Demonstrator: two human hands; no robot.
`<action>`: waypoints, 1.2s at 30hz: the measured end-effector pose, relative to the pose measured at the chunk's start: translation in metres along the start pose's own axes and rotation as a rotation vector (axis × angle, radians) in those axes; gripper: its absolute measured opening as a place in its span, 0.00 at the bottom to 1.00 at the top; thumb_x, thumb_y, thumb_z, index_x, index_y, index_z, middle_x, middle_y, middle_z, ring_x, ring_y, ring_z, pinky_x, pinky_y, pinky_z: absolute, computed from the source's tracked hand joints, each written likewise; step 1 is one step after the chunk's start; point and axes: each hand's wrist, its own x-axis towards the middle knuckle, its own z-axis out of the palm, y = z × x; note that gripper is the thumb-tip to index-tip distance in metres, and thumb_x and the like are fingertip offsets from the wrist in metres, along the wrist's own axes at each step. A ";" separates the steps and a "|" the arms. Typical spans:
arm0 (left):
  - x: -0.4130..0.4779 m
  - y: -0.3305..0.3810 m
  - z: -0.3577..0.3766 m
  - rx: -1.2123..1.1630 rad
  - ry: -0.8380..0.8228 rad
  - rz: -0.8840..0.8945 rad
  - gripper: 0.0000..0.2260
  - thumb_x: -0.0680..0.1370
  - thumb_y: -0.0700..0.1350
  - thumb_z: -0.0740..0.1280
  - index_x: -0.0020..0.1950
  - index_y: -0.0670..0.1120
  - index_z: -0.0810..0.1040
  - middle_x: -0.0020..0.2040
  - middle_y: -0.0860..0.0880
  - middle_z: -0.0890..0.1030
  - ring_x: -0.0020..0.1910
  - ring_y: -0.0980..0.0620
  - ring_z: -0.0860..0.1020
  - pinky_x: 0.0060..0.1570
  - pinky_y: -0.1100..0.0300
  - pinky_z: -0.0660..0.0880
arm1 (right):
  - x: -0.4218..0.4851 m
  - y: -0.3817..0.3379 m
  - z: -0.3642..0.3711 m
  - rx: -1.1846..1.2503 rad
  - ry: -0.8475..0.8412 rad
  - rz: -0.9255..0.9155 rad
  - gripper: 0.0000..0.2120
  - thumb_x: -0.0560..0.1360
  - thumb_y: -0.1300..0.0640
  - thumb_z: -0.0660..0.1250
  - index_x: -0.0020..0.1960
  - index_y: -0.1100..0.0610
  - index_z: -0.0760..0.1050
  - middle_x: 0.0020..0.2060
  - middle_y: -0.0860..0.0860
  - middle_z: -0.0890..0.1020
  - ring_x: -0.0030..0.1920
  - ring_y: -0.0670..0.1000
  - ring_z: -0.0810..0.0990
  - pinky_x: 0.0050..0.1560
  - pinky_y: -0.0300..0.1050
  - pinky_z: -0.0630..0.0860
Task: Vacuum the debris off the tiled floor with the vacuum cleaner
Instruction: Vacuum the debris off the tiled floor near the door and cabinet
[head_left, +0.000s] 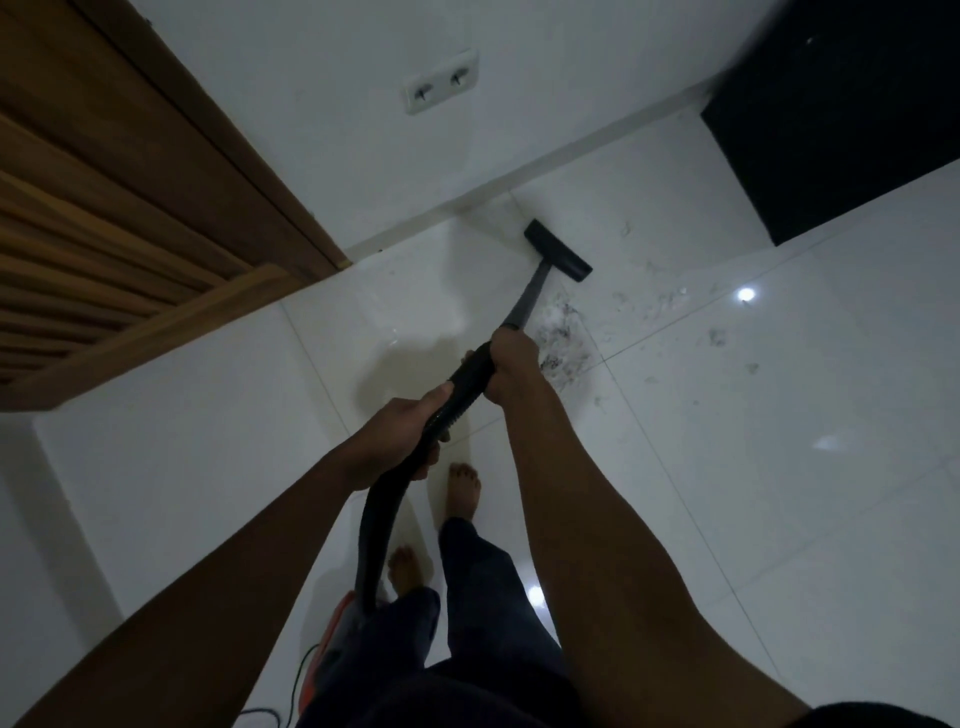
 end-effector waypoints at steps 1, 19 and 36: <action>0.002 0.000 0.005 0.020 -0.006 -0.006 0.30 0.78 0.66 0.60 0.45 0.39 0.79 0.32 0.42 0.78 0.28 0.47 0.76 0.32 0.57 0.75 | 0.003 0.000 -0.005 0.000 0.018 0.002 0.14 0.81 0.64 0.57 0.66 0.59 0.68 0.49 0.61 0.75 0.35 0.57 0.76 0.34 0.51 0.80; -0.024 -0.024 -0.016 -0.176 -0.124 -0.025 0.25 0.78 0.62 0.61 0.41 0.39 0.76 0.31 0.41 0.74 0.28 0.46 0.74 0.33 0.56 0.73 | -0.011 0.036 0.013 -0.120 -0.082 -0.148 0.22 0.77 0.61 0.59 0.71 0.58 0.64 0.48 0.54 0.75 0.41 0.52 0.77 0.44 0.49 0.79; -0.142 -0.132 -0.110 -0.126 -0.363 0.008 0.26 0.67 0.64 0.69 0.38 0.38 0.74 0.28 0.42 0.71 0.23 0.45 0.70 0.27 0.58 0.70 | -0.128 0.179 0.033 -0.087 -0.241 -0.057 0.11 0.79 0.64 0.56 0.38 0.54 0.64 0.36 0.50 0.70 0.33 0.47 0.71 0.36 0.42 0.71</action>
